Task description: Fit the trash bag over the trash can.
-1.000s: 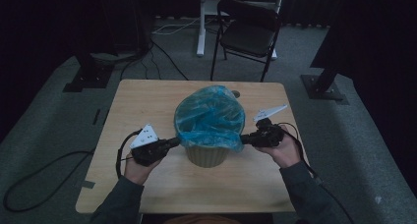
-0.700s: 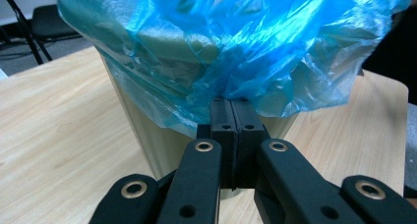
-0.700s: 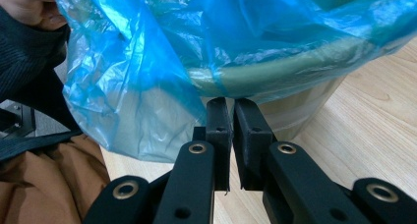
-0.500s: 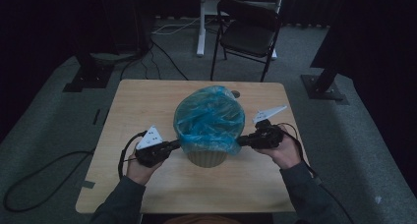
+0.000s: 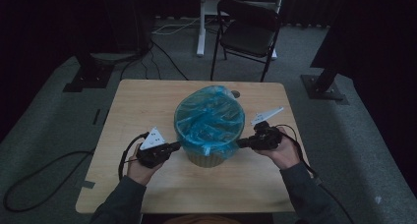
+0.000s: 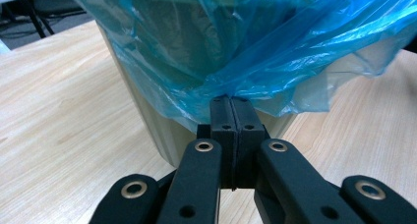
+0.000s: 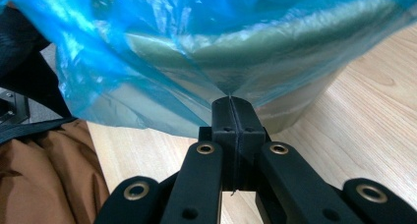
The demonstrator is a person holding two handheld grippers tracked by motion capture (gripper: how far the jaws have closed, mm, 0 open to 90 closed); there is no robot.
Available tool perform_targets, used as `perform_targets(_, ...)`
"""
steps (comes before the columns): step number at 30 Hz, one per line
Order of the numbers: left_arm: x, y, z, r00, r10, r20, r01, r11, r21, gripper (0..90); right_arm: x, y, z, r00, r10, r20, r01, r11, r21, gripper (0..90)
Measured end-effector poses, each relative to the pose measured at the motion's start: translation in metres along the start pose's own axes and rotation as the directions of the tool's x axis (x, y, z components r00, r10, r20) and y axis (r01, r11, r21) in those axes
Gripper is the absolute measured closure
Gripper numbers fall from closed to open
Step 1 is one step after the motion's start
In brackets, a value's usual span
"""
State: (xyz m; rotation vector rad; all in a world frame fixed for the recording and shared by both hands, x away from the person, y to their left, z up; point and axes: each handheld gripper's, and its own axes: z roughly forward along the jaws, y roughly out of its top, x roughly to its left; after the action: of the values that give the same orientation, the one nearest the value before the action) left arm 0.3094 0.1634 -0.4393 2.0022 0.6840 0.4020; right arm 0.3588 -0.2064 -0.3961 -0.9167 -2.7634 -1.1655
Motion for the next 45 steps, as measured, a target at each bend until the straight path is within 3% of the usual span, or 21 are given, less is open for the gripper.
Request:
perform_targets(4,-0.001,-0.001,0.001,1.0,0.007,0.007,-0.007,1.0,0.006,89.9,-0.001,-0.001,0.001,1.0,0.004,0.007,-0.005,1.0,0.009,90.0)
perform_targets(9,-0.007,0.0,0.002,0.9989,0.04,0.026,-0.04,0.9992,-0.004,90.0,-0.002,-0.002,0.006,0.9983,-0.009,0.057,0.005,0.998,0.058,90.0)
perform_targets(12,-0.009,-0.001,0.005,0.9986,0.051,0.012,-0.051,0.9983,0.029,90.0,-0.004,-0.003,0.009,0.9948,-0.01,0.102,0.001,0.996,0.084,90.0)
perform_targets(16,0.0,-0.005,0.009,1.0,0.005,-0.005,-0.005,0.998,0.064,90.0,-0.003,-0.003,0.007,0.9973,-0.006,0.074,0.002,0.998,0.055,90.0)
perform_targets(17,0.007,-0.008,0.009,0.9991,-0.036,-0.022,0.037,0.9964,0.076,90.0,-0.001,-0.002,0.006,0.9978,-0.006,0.066,0.003,0.999,0.042,90.0)
perform_targets(18,0.01,-0.009,0.008,0.9983,-0.051,-0.028,0.053,0.9953,0.081,90.0,-0.001,-0.001,0.005,0.9974,-0.008,0.072,0.005,0.999,0.039,90.0)
perform_targets(20,0.014,-0.01,0.005,0.9968,-0.073,-0.033,0.075,0.9947,0.069,90.0,-0.004,-0.002,0.006,0.9954,-0.005,0.095,-0.001,0.998,0.07,90.0)
perform_targets(23,0.017,-0.01,-0.001,0.9955,-0.09,-0.032,0.091,0.9951,0.038,88.0,-0.007,-0.004,0.006,0.996,0.004,0.09,-0.011,0.997,0.074,90.0)
perform_targets(24,0.021,-0.008,-0.009,0.9938,-0.104,-0.038,0.104,0.9946,-0.002,88.0,-0.008,-0.005,0.005,0.9967,0.007,0.081,-0.013,0.997,0.073,89.9)
perform_targets(26,0.025,-0.007,-0.019,0.9926,-0.116,-0.035,0.115,0.9927,-0.038,77.0,-0.01,-0.006,-0.002,0.9964,0.009,0.084,-0.013,0.999,0.049,77.1)
perform_targets(30,0.031,-0.002,-0.034,0.9906,-0.123,-0.06,0.118,0.9897,-0.081,71.8,-0.016,-0.005,-0.021,0.9934,0.033,0.11,-0.03,0.999,-0.026,71.7)
perform_targets(33,0.039,0.01,-0.037,0.989,-0.129,-0.073,0.121,0.9866,-0.11,69.4,-0.022,-0.001,-0.032,0.9888,0.062,0.135,-0.051,0.995,-0.086,70.8)
perform_targets(38,0.049,0.032,-0.028,0.9892,-0.118,-0.086,0.106,0.9856,-0.132,68.2,-0.03,0.01,-0.039,0.9813,0.087,0.172,-0.06,0.986,-0.158,71.0)
perform_targets(40,0.055,0.041,-0.023,0.9887,-0.124,-0.085,0.111,0.9832,-0.145,68.1,-0.035,0.021,-0.042,0.9773,0.097,0.188,-0.057,0.976,-0.21,72.4)
perform_targets(45,0.075,0.064,-0.002,0.9845,-0.162,-0.066,0.151,0.9766,-0.153,67.2,-0.044,0.039,-0.038,0.9751,0.102,0.197,-0.047,0.963,-0.266,73.4)
